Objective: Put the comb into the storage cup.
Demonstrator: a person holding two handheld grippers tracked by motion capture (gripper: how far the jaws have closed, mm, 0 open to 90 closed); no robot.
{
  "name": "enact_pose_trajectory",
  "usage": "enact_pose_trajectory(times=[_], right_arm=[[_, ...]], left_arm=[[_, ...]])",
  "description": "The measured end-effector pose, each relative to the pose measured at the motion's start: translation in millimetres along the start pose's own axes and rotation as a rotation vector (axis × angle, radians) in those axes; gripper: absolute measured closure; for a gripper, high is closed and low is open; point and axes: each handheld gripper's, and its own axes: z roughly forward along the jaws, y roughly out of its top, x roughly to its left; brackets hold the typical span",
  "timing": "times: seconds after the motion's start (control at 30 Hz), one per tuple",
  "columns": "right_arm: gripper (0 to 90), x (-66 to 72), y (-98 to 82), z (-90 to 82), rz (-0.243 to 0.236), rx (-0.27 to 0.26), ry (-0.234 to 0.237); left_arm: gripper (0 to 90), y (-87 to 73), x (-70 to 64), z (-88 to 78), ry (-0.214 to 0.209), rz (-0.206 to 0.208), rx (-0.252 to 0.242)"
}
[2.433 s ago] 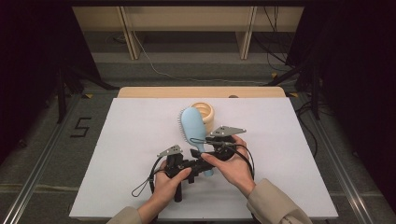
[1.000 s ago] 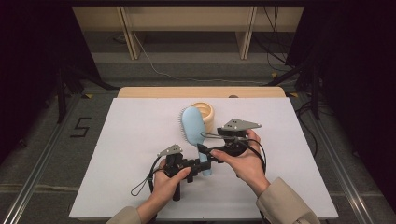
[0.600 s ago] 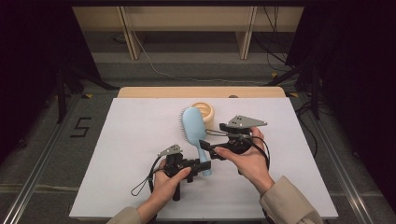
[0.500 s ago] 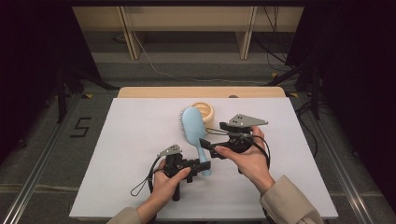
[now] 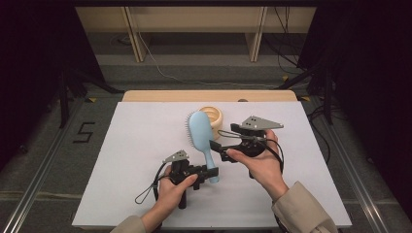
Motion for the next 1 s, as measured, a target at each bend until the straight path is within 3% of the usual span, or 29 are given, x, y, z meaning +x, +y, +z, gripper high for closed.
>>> enact_pose_trajectory(times=[0.27, 1.0], right_arm=[[3.2, 1.1, 4.7, 2.1, -0.016, -0.013, -0.006], [0.3, 8.5, 21.9, 27.4, -0.028, -0.002, 0.001]], left_arm=[[65.7, -0.6, -1.4, 1.2, -0.003, 0.008, 0.005], [65.7, -0.7, -1.4, 2.4, 0.003, 0.015, 0.016]])
